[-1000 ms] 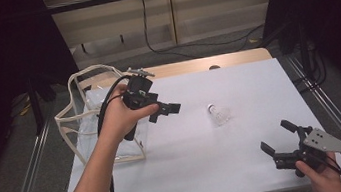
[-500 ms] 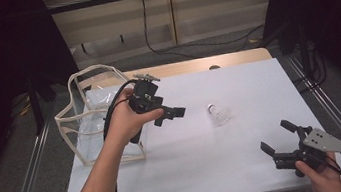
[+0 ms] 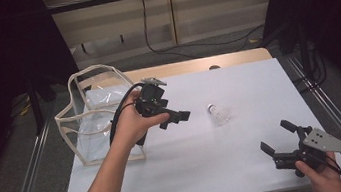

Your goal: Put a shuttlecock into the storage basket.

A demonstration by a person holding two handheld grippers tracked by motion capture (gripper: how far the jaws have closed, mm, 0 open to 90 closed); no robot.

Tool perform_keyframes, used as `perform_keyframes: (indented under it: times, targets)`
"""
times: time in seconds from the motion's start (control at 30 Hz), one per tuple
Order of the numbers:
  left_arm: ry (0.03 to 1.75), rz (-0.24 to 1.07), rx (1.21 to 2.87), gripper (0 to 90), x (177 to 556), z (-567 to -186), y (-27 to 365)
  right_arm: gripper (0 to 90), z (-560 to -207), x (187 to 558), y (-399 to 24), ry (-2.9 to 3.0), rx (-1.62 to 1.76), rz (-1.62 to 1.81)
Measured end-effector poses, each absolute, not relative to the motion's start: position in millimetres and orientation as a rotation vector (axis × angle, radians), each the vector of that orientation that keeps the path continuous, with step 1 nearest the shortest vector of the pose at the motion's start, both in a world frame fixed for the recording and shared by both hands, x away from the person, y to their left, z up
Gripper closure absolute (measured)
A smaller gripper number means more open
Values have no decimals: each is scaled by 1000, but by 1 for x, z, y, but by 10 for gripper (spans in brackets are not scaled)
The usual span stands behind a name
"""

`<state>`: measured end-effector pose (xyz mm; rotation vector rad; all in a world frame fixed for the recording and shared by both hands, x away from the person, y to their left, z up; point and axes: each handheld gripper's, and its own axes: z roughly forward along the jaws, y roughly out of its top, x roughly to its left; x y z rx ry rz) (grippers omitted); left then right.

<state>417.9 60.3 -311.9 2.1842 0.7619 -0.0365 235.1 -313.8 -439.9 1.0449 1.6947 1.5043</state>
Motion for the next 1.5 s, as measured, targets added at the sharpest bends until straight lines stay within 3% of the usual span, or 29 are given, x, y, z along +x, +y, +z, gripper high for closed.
perform_keyframes:
  times: [1.5]
  targets:
    - [786,3,2166,28,420,-356,29,14,-440,235,-314,1695,1042,1507]
